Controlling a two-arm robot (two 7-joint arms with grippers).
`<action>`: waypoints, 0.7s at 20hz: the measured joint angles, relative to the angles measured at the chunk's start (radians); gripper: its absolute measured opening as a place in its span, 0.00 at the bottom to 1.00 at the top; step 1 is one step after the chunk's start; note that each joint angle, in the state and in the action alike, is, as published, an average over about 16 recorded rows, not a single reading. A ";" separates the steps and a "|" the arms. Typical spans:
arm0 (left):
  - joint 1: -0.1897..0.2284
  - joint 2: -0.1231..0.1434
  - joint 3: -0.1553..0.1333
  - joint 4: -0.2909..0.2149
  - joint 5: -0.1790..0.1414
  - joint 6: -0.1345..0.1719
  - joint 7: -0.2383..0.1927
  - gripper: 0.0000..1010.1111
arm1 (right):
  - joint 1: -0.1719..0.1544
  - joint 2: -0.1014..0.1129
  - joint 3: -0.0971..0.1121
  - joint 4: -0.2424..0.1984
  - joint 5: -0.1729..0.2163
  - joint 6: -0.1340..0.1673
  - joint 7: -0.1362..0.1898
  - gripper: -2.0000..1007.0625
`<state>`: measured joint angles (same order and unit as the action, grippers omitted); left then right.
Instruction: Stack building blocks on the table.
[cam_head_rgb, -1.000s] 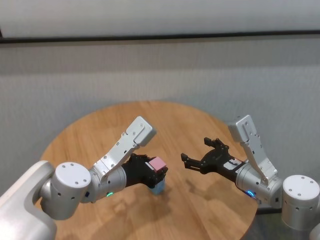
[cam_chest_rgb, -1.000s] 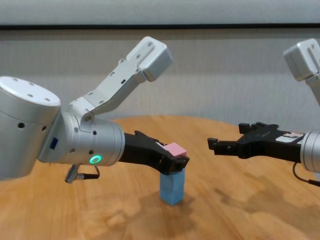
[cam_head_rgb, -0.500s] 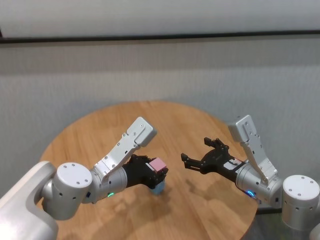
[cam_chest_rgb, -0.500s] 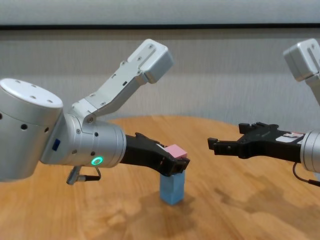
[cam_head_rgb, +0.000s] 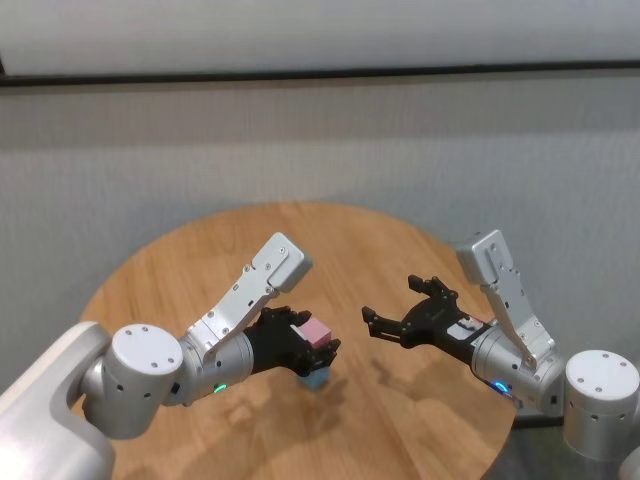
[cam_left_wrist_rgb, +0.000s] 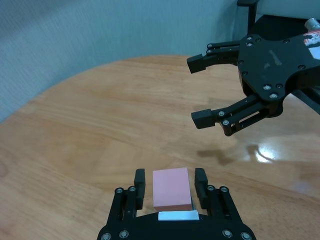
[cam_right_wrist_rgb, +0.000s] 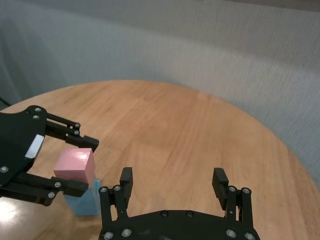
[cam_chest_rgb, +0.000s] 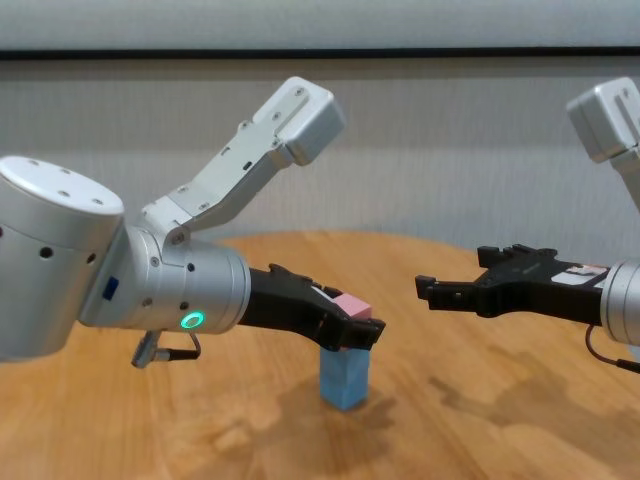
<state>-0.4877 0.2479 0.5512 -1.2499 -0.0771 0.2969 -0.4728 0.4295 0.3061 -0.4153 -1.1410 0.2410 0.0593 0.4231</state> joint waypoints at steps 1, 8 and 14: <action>0.001 0.001 -0.002 -0.003 -0.001 -0.001 0.000 0.63 | 0.000 0.000 0.000 0.000 0.000 0.000 0.000 1.00; 0.006 0.017 -0.021 -0.033 -0.011 -0.006 0.005 0.85 | 0.000 0.000 0.000 0.000 0.000 0.000 0.000 1.00; 0.003 0.041 -0.053 -0.045 -0.028 -0.015 0.010 0.95 | 0.000 0.000 0.000 0.000 0.000 0.000 0.000 1.00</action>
<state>-0.4844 0.2891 0.4981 -1.2953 -0.1049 0.2821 -0.4627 0.4296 0.3061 -0.4153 -1.1410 0.2410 0.0593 0.4231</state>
